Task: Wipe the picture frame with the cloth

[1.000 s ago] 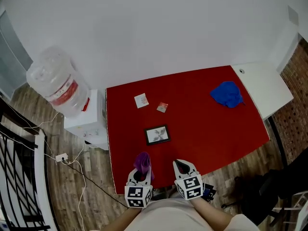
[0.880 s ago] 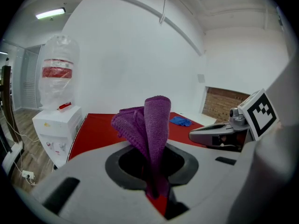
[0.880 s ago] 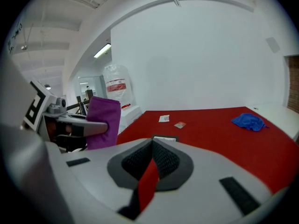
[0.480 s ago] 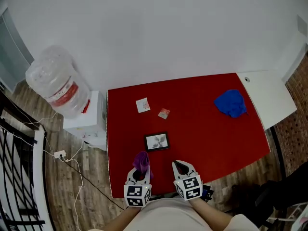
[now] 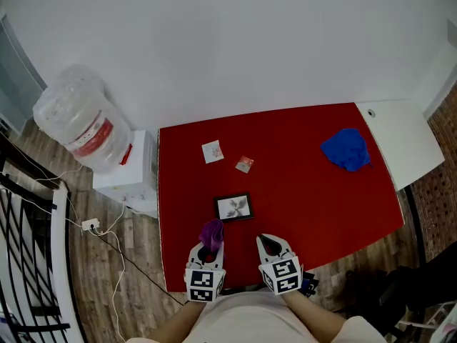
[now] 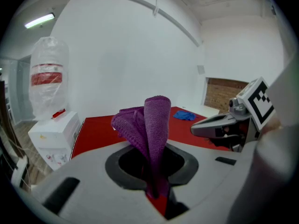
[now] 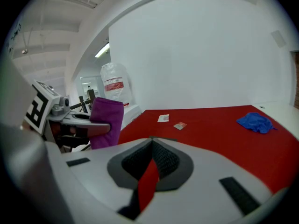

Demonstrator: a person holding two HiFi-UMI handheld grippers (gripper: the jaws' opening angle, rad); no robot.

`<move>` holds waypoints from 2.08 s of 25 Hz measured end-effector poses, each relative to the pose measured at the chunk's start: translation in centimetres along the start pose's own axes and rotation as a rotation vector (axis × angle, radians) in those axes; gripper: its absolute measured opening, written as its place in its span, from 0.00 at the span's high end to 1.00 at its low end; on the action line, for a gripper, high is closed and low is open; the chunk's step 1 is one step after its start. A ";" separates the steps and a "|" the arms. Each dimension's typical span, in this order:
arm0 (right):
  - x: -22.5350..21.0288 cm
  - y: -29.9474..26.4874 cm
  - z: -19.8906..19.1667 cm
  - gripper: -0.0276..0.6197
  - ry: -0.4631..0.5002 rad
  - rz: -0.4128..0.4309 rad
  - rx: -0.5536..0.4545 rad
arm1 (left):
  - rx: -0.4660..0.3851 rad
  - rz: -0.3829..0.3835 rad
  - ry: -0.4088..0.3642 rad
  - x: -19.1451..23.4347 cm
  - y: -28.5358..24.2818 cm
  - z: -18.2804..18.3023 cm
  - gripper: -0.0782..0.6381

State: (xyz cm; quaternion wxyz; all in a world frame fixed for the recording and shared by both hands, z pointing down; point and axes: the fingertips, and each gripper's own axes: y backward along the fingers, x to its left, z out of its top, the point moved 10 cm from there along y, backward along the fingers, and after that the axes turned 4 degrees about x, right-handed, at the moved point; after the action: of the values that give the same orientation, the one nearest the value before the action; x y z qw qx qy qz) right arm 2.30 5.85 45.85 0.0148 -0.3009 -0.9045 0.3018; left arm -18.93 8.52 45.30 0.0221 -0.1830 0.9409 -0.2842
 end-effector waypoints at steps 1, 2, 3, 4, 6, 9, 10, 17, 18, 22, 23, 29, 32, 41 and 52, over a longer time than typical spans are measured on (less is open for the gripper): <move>-0.1 -0.2 0.0 0.95 0.000 0.002 0.001 | 0.026 -0.013 -0.053 0.2 -0.6 0.0 0.81; -0.2 -0.4 -0.1 0.95 -0.001 0.004 0.003 | 0.054 -0.026 -0.111 0.6 -1.3 -0.1 0.81; -0.3 -0.7 -0.2 0.95 -0.002 0.005 0.004 | 0.083 -0.036 -0.170 1.0 -2.2 -0.3 0.81; -0.3 -1.0 -0.2 0.95 -0.003 0.006 0.006 | 0.108 -0.044 -0.228 1.5 -3.1 -0.4 0.81; -0.5 -1.6 -0.4 0.95 -0.005 0.007 0.008 | 0.146 -0.045 -0.331 2.8 -4.9 -0.5 0.81; -0.5 -2.4 -0.4 0.95 -0.009 0.013 0.009 | 0.220 -0.029 -0.464 5.1 -8.1 -0.7 0.81; -0.5 -2.6 -0.5 0.95 -0.007 0.015 0.009 | 0.254 -0.028 -0.507 5.8 -9.3 -0.7 0.81; 0.1 -3.7 -1.8 0.95 -0.023 0.025 0.031 | 0.481 -0.035 -0.850 8.9 -17.1 -1.0 0.81; 0.1 -3.8 -2.1 0.95 -0.030 0.026 0.037 | 0.511 -0.041 -0.870 9.2 -18.1 -1.2 0.81; 0.0 -3.9 -3.0 0.95 -0.040 0.026 0.063 | 0.597 -0.045 -0.923 10.1 -21.1 -2.2 0.81; -0.1 -3.8 -3.2 0.95 -0.042 0.024 0.068 | 0.613 -0.042 -0.940 10.3 -21.6 -2.4 0.81; -0.8 -4.2 -3.9 0.95 -0.055 0.015 0.083 | 0.649 -0.052 -1.006 10.4 -22.7 -3.0 0.81; -0.8 -4.5 -4.2 0.95 -0.062 0.020 0.088 | 0.654 -0.092 -1.000 9.2 -21.5 -3.8 0.81; -0.6 -5.3 -4.0 0.95 -0.048 0.057 0.090 | 0.727 -0.227 -1.094 5.3 -15.2 -7.5 0.81; -0.8 -4.6 -4.8 0.95 -0.063 0.056 0.106 | 0.623 -0.122 -0.997 6.7 -20.7 -0.9 0.81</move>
State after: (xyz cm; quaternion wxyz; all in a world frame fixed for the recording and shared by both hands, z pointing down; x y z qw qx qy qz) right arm 1.44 5.07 52.47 -0.0061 -0.3152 -0.8785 0.3589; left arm -18.45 -9.35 57.69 0.4982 -0.3331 0.6769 -0.4275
